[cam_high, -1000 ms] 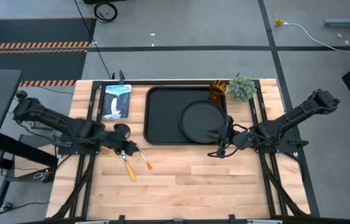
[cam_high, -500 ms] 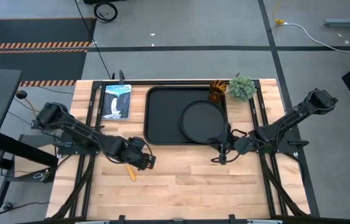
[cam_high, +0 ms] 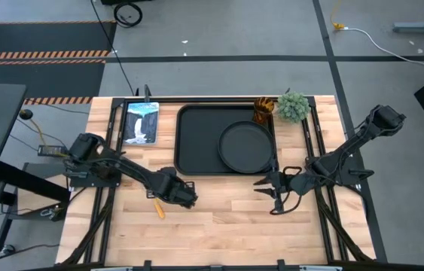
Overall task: Pick and place plate/cup/fork/spoon on tray
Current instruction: Put the orange fork on the black tray to the left of the black plate
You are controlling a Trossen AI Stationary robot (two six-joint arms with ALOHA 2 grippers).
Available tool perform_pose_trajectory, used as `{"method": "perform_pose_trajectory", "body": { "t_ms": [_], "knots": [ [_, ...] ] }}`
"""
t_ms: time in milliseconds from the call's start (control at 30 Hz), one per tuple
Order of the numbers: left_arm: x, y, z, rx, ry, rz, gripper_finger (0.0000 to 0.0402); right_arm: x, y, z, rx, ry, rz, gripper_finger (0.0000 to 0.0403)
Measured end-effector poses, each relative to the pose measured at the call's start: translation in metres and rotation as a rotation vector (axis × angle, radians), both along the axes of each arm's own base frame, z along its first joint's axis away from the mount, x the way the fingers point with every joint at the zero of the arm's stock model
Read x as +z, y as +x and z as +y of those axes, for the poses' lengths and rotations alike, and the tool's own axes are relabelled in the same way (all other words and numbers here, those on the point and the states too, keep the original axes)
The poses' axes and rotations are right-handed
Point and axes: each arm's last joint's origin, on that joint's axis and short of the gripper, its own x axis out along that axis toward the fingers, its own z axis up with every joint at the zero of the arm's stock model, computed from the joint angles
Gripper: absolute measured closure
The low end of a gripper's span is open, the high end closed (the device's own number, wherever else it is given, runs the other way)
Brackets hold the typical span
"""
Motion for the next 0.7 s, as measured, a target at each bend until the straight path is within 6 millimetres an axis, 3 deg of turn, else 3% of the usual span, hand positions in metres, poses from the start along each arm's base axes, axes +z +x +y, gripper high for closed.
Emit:
{"method": "perform_pose_trajectory", "body": {
  "t_ms": [133, 700],
  "knots": [
    [-0.008, 0.003, 0.005, 0.058, 0.003, 0.027, 0.0235, 0.001, -0.001, 0.002, 0.02, -0.016, -0.006, 0.0302],
    [-0.008, 0.001, 0.025, 0.213, 0.042, 0.076, 0.0235, 0.002, -0.006, 0.012, 0.098, -0.005, -0.013, 0.0302]
  ]
}}
